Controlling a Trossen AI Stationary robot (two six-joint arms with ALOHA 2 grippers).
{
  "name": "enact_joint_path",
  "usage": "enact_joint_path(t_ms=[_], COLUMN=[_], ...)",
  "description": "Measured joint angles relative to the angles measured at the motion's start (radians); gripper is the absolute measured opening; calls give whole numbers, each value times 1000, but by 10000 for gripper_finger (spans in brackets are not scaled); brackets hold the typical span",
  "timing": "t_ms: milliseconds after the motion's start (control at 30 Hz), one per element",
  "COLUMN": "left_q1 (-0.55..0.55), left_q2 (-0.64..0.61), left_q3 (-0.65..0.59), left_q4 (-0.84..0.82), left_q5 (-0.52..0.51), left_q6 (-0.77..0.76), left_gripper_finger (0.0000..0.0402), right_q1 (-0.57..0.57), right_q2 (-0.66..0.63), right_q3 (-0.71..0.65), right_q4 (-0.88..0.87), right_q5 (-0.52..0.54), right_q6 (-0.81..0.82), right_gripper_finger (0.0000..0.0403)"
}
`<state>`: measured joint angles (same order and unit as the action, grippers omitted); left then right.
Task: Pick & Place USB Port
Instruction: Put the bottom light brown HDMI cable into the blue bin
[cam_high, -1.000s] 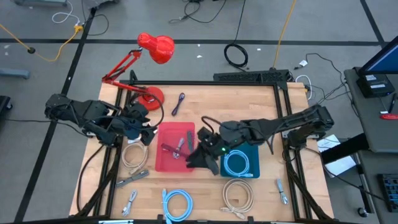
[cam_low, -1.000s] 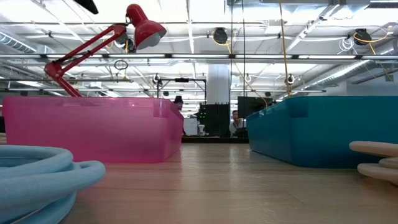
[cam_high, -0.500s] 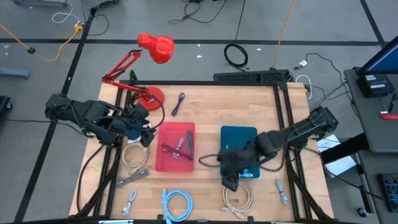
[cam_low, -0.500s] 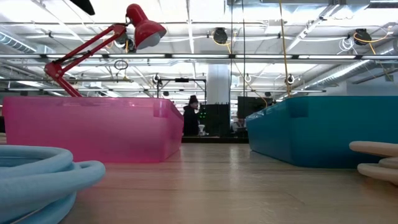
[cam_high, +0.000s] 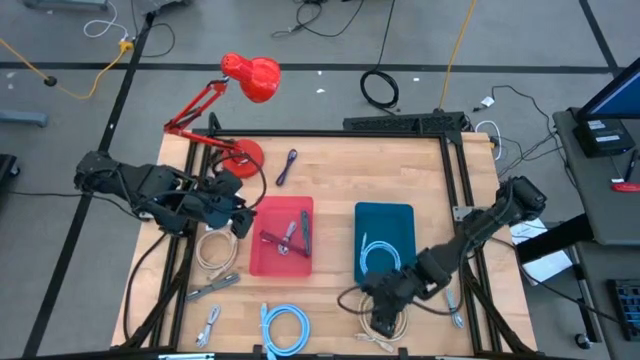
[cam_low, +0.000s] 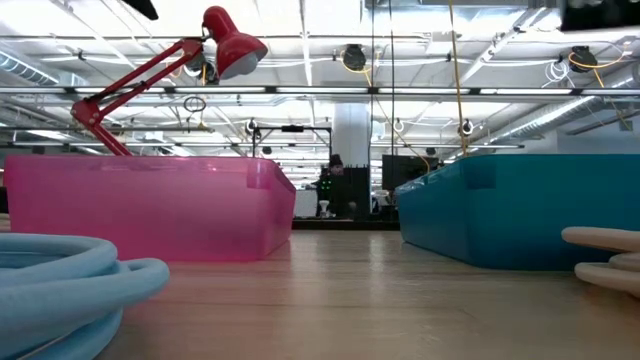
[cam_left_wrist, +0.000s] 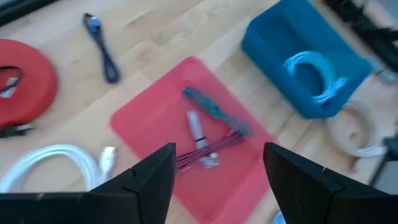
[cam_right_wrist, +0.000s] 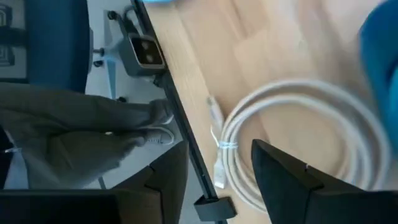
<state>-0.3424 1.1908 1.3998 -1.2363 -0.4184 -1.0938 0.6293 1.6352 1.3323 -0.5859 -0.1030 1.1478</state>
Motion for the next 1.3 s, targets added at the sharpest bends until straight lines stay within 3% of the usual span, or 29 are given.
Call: enact_joint_path(t_ms=[167,367,667,867,1100,1300], left_q1=[-67,-140,-247,-305,-337,-355], left_q2=[43,132,266,301,302,302], left_q3=[0,0,0,0,0,0], left_q4=[97,294,499,524,535,533], left_q5=[-39,-53,-61,-97,-133,-134], left_q6=[-61,-112,-129,-190,-211,-210], left_gripper_finger=[246,246,246,246,246,246], right_q1=[97,190,221,216,209,216], right_q2=[16,143,360,369,365,339], right_q3=[-61,-47,74,109,139,268], right_q4=[120,206,98,33,25,-29], right_q5=[60,110,144,256,207,221], right_q6=[44,114,127,143,150,119], right_gripper_finger=[177,178,178,178,178,173])
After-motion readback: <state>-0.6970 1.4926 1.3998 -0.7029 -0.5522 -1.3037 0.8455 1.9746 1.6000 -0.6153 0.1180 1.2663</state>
